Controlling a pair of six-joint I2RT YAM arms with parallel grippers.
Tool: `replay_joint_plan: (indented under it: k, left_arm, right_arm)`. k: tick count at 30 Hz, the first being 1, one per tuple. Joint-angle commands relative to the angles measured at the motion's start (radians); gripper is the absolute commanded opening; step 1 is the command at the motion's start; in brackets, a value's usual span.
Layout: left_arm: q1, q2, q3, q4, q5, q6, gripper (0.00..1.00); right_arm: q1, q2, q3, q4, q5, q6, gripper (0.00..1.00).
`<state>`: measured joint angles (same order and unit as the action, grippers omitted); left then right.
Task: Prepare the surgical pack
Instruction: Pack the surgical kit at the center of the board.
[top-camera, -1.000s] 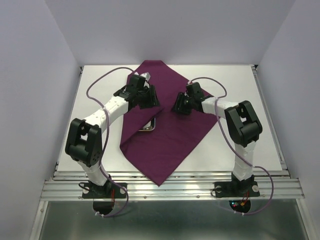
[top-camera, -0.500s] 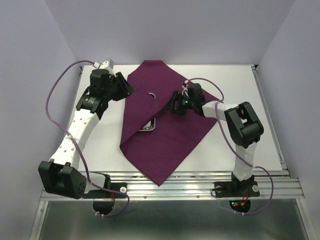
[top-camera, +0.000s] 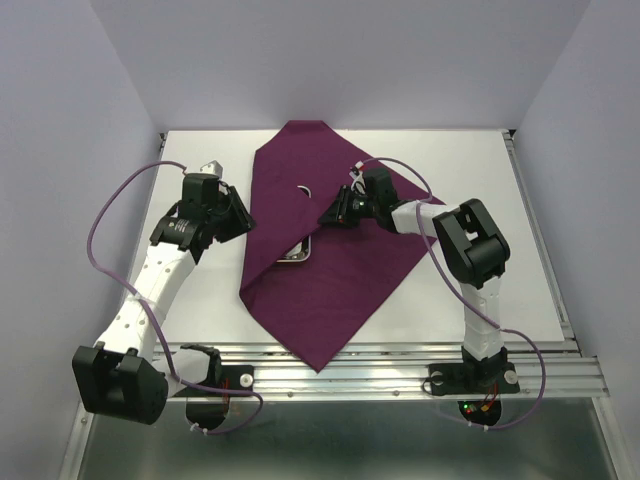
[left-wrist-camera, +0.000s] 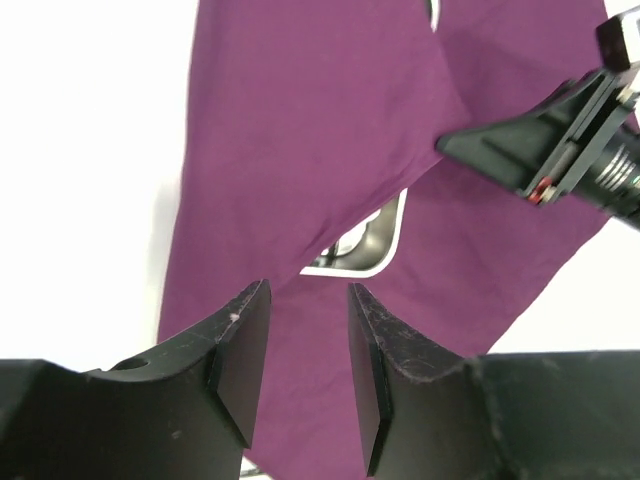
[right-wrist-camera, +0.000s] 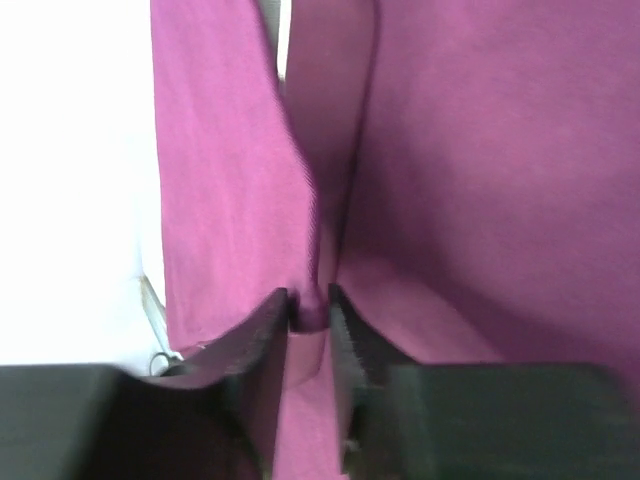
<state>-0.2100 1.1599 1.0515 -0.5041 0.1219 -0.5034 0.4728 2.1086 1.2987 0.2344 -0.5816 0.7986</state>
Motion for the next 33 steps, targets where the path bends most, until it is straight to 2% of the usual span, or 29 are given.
replay_joint_plan:
  k: [1, 2, 4, 5, 11, 13, 14, 18, 22, 28, 33]
  left_arm:
    - [-0.002, -0.08, -0.034, -0.06, -0.033, 0.011, 0.47]
    - [0.0, -0.086, -0.05, -0.069, -0.033, 0.014, 0.47]
    - [0.0, -0.088, -0.062, -0.1, -0.033, 0.014, 0.47]
    - [0.0, -0.095, -0.076, -0.111, -0.031, 0.014, 0.47]
    - [-0.003, -0.129, -0.18, -0.067, 0.028, -0.01, 0.46]
    - [-0.003, -0.124, -0.24, -0.034, 0.05, -0.024, 0.4]
    - [-0.002, -0.121, -0.261, -0.016, 0.051, -0.032, 0.4]
    - [-0.002, -0.086, -0.314, 0.061, 0.041, -0.072, 0.14]
    - [-0.002, -0.06, -0.323, 0.079, -0.001, -0.093, 0.01]
    - [-0.003, -0.054, -0.352, 0.16, 0.087, -0.113, 0.0]
    - [-0.005, -0.026, -0.367, 0.121, 0.059, -0.132, 0.0]
  right_arm:
    - [0.009, 0.019, 0.062, 0.082, -0.04, 0.02, 0.22]
    - [0.009, 0.024, 0.065, 0.088, -0.044, 0.024, 0.12]
    - [0.009, 0.022, 0.063, 0.089, -0.034, 0.027, 0.02]
    - [0.009, 0.019, 0.057, 0.089, -0.026, 0.027, 0.01]
    - [0.009, 0.025, 0.045, 0.076, 0.029, 0.013, 0.01]
    - [0.009, 0.045, 0.059, 0.062, 0.029, 0.005, 0.01]
    - [0.009, 0.051, 0.06, 0.062, 0.032, 0.004, 0.01]
    - [0.0, 0.05, 0.053, 0.04, 0.066, -0.021, 0.01]
    - [-0.01, 0.045, 0.05, 0.028, 0.072, -0.032, 0.01]
    - [-0.01, 0.059, 0.065, 0.013, 0.062, -0.039, 0.01]
    - [-0.01, 0.063, 0.068, 0.011, 0.063, -0.035, 0.01]
